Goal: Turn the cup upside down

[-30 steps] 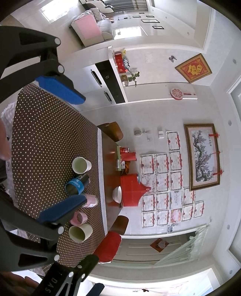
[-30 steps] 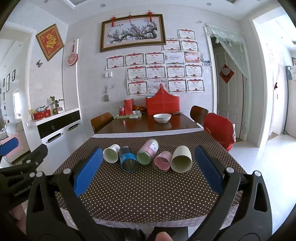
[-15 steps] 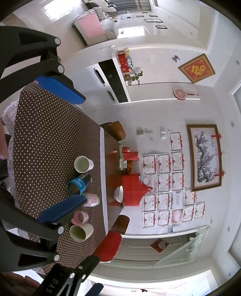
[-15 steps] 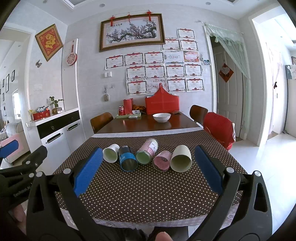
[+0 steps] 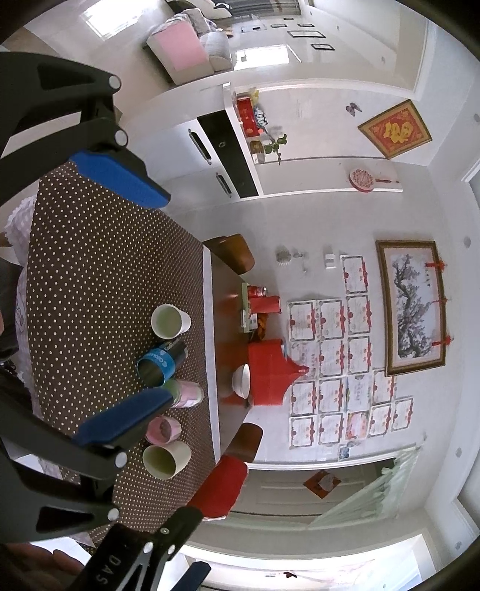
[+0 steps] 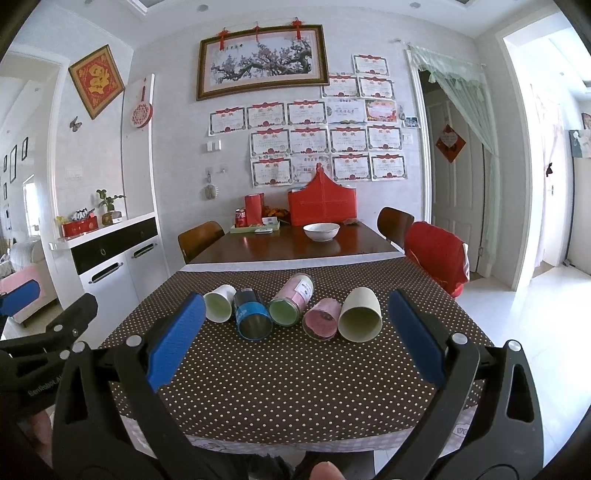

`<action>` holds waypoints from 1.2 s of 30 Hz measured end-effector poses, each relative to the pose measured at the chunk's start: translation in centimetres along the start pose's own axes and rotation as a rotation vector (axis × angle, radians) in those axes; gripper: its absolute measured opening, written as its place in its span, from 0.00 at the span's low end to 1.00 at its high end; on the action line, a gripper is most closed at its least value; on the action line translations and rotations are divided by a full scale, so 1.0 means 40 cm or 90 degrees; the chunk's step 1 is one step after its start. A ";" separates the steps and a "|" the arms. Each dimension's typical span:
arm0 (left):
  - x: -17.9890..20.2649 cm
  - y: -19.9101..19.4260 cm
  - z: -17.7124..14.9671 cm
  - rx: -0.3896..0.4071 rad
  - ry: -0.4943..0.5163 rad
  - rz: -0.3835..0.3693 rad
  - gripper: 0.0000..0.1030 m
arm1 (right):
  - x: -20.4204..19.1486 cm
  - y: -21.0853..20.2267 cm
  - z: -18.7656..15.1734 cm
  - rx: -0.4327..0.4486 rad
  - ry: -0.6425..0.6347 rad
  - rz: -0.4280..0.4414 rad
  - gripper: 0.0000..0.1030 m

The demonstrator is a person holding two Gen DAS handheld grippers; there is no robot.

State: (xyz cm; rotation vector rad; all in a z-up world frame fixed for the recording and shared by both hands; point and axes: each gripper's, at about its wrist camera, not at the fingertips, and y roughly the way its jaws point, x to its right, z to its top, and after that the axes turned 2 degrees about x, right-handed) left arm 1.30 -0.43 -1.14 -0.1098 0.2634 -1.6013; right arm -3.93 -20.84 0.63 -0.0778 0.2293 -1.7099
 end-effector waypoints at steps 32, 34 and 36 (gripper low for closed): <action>0.221 0.596 0.107 -0.187 0.105 -0.132 0.94 | 0.150 0.464 0.043 -0.134 0.009 -0.086 0.94; 0.254 0.657 0.106 -0.223 0.113 -0.151 0.94 | 0.168 0.498 0.038 -0.147 0.016 -0.090 0.94; 0.284 0.710 0.101 -0.254 0.122 -0.163 0.94 | 0.186 0.529 0.030 -0.158 0.021 -0.094 0.94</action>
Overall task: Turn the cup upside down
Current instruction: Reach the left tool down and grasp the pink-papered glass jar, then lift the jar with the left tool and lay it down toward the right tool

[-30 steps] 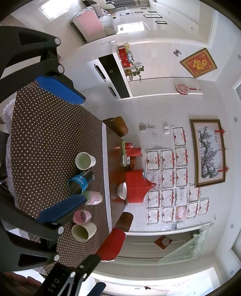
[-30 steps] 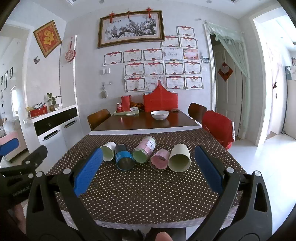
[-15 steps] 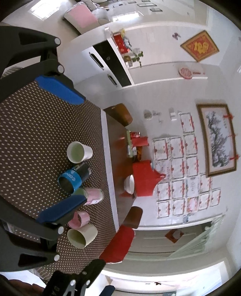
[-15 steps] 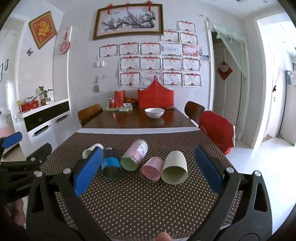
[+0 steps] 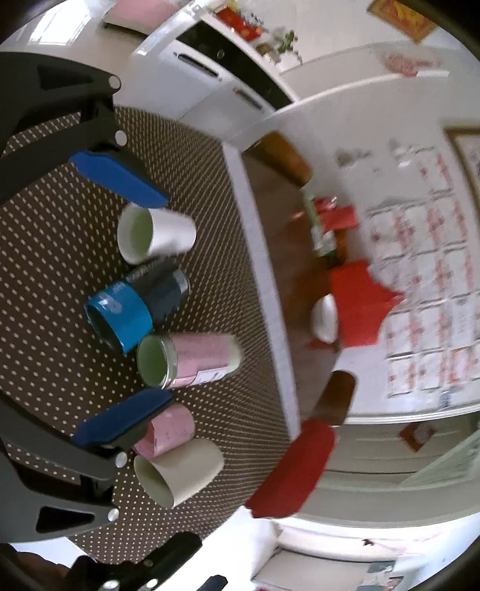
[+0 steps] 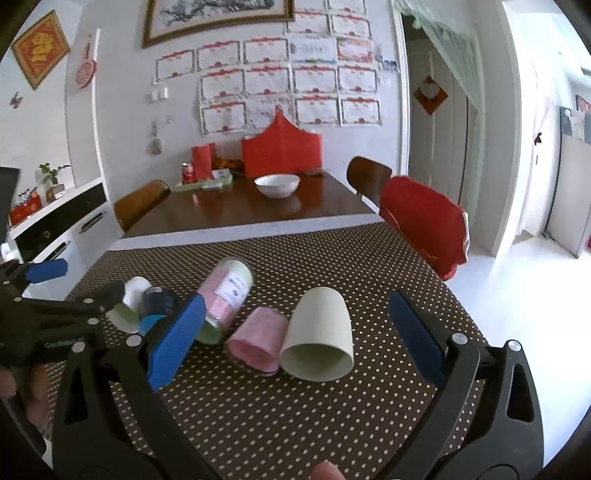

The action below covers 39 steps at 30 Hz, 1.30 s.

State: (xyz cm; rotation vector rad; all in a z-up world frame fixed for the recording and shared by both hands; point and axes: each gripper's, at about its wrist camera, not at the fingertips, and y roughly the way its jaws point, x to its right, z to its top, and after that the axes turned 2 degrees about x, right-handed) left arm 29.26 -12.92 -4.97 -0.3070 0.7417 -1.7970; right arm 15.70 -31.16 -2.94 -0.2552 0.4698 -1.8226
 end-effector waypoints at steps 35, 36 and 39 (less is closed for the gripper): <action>0.161 0.527 0.083 -0.337 0.046 -0.154 0.67 | 0.120 0.248 -0.002 -0.079 0.060 -0.004 0.94; 0.159 0.521 0.086 -0.332 0.042 -0.158 0.67 | 0.119 0.244 -0.004 -0.078 0.059 -0.004 0.94; 0.153 0.479 0.105 -0.310 0.031 -0.172 0.67 | 0.117 0.224 -0.002 -0.071 0.059 -0.006 0.94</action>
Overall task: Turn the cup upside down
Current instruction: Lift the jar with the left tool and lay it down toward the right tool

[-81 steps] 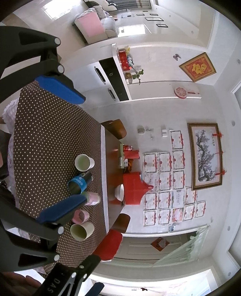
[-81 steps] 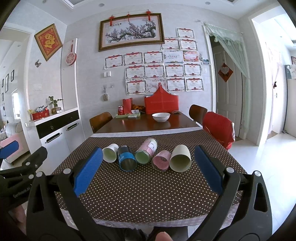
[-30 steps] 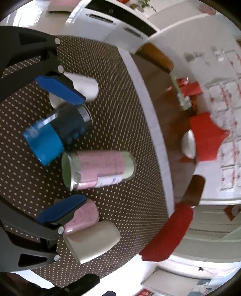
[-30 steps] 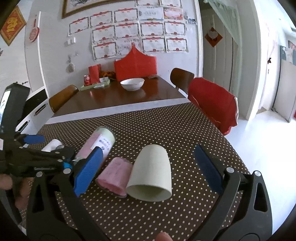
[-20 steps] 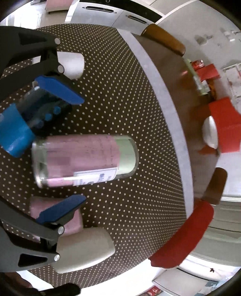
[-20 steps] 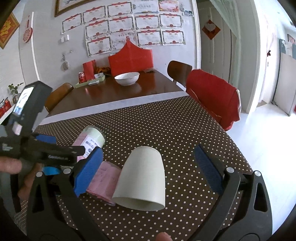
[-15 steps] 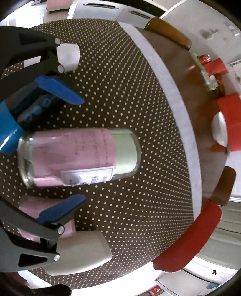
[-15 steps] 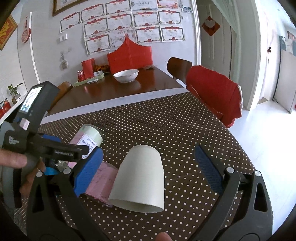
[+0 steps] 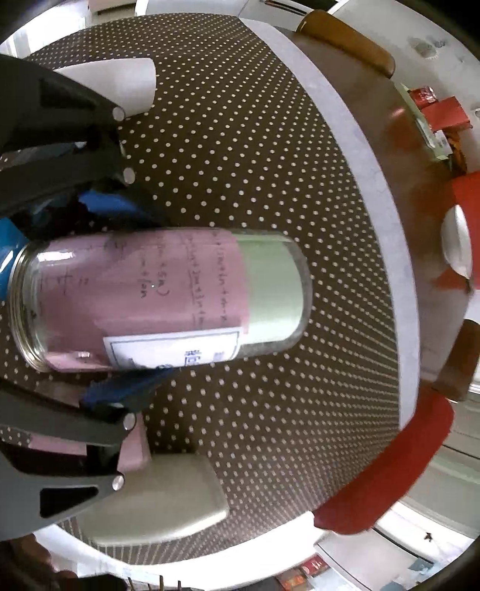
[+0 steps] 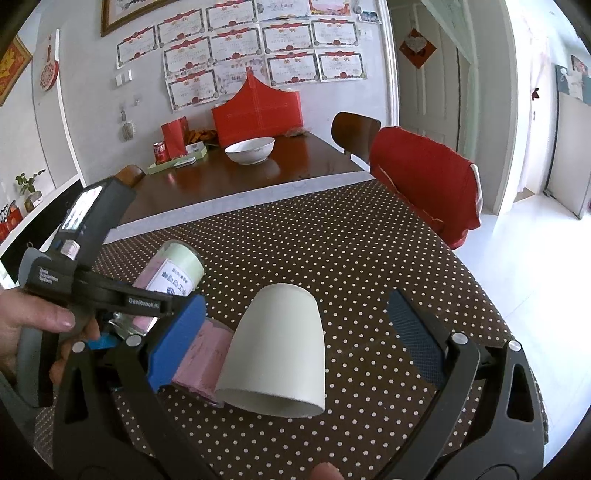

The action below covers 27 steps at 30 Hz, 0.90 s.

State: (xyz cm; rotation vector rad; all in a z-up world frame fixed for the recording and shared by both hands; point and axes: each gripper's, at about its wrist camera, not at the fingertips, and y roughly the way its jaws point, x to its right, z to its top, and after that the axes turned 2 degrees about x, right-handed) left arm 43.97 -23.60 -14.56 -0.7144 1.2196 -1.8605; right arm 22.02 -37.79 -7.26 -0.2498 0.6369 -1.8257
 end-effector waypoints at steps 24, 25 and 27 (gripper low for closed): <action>0.008 -0.342 -0.433 0.129 -0.047 -0.025 0.67 | -0.096 -0.292 -0.105 0.050 -0.044 0.029 0.94; 0.004 -0.338 -0.453 0.128 -0.050 -0.028 0.67 | -0.097 -0.298 -0.112 0.049 -0.046 0.029 0.94; 0.001 -0.330 -0.482 0.123 -0.058 -0.036 0.67 | -0.102 -0.314 -0.138 0.047 -0.049 0.029 0.94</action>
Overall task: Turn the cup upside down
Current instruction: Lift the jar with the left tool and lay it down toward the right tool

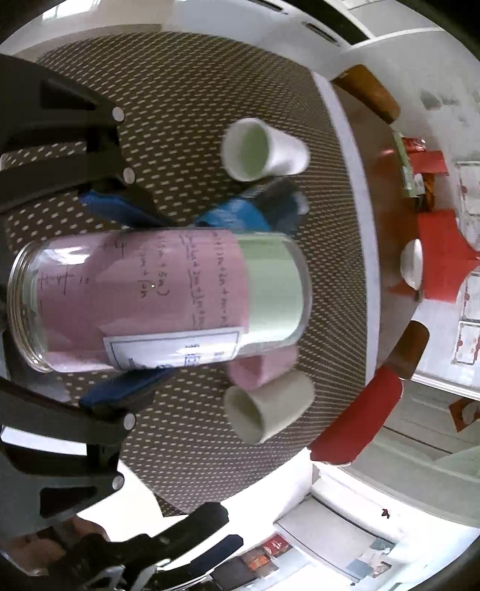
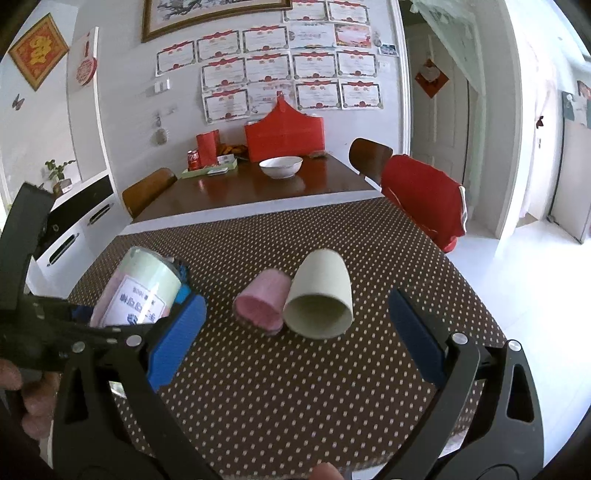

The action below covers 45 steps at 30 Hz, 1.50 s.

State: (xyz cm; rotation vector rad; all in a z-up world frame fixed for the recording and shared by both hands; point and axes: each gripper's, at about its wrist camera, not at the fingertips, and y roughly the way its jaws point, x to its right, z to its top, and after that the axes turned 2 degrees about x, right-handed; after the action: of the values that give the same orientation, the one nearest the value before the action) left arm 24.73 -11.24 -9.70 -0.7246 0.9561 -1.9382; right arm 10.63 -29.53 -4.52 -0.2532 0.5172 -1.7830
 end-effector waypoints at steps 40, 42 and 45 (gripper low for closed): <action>-0.058 0.004 -0.154 0.034 -0.040 0.046 0.80 | -0.091 0.004 -0.090 -0.025 -0.039 0.011 0.94; -0.070 -0.025 -0.161 0.051 -0.047 0.046 0.80 | -0.097 -0.009 -0.089 -0.020 -0.040 0.014 0.94; -0.087 -0.061 -0.174 0.070 -0.058 0.052 0.80 | -0.107 -0.026 -0.083 -0.015 -0.041 0.021 0.94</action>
State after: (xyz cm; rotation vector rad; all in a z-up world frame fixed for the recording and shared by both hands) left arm 20.03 -4.94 -11.90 -0.6939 0.8041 -1.8553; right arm 9.47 -24.50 -6.53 -0.3162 0.4935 -1.7318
